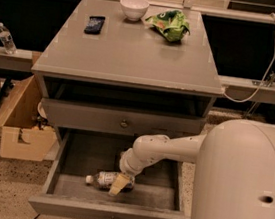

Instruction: Pick blue plastic bottle from middle drawer and place on counter

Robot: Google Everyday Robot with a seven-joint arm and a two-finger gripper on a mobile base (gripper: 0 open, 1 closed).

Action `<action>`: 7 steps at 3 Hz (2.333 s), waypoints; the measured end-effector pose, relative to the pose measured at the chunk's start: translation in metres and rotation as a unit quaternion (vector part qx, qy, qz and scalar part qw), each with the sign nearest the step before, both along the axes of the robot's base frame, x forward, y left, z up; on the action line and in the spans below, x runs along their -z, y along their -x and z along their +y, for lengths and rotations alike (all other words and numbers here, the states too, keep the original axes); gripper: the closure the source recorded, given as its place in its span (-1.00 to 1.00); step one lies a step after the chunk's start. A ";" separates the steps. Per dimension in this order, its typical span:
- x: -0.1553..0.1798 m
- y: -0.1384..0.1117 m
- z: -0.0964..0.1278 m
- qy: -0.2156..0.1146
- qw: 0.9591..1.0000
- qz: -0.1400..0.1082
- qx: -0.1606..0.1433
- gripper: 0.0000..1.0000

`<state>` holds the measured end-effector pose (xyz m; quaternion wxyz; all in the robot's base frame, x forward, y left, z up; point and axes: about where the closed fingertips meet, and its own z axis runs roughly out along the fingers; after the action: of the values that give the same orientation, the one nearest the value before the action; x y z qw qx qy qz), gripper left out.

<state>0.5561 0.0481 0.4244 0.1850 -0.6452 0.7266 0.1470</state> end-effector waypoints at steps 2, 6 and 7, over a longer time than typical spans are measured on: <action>0.043 -0.004 0.013 -0.007 1.000 0.003 -0.008 -0.52; -0.120 -0.023 -0.091 -0.101 0.991 -0.074 -0.048 1.00; -0.120 -0.023 -0.091 -0.101 0.991 -0.074 -0.048 1.00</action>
Offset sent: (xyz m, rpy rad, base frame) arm 0.0075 0.0162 -0.0592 0.0193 0.0103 0.0180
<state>0.5788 -0.0426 0.5443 0.2956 -0.6661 0.6607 0.1800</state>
